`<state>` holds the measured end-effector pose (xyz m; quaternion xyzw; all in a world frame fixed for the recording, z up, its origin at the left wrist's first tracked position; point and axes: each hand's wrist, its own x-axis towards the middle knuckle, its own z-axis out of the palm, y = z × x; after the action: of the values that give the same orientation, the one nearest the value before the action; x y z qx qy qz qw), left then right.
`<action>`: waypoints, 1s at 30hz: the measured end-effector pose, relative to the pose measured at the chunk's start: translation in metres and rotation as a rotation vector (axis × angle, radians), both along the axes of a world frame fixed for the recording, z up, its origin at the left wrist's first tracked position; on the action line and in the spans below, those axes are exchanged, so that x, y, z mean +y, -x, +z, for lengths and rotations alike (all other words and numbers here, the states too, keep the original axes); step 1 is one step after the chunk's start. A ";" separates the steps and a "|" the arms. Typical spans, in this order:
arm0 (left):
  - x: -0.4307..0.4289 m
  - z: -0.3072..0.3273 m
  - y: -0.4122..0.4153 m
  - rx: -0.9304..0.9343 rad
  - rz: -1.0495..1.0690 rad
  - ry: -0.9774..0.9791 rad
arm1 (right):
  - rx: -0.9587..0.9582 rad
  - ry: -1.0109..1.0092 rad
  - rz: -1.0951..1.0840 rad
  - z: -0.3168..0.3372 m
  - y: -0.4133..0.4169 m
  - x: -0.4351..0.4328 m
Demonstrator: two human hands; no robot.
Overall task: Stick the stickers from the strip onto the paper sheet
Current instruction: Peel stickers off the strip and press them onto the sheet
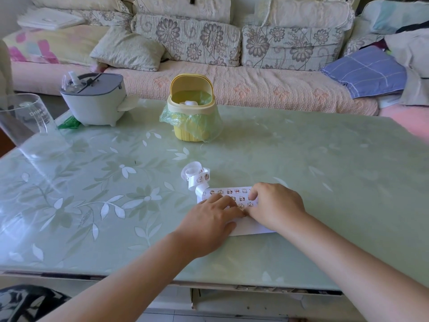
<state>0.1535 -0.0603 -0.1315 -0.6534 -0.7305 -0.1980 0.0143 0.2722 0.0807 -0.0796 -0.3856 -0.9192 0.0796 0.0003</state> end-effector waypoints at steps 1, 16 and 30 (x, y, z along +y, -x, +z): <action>0.000 0.000 0.000 0.010 0.001 0.003 | 0.028 0.022 0.025 -0.001 -0.005 0.000; -0.001 -0.001 -0.011 0.131 0.018 -0.034 | 0.045 -0.176 0.462 -0.036 -0.058 -0.010; -0.006 -0.012 -0.004 -0.028 0.097 0.168 | -0.100 0.034 0.532 -0.037 -0.036 -0.026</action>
<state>0.1576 -0.0666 -0.1434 -0.6132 -0.7756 -0.1441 -0.0414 0.3081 0.0552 -0.1165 -0.1338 -0.9857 0.0730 -0.0726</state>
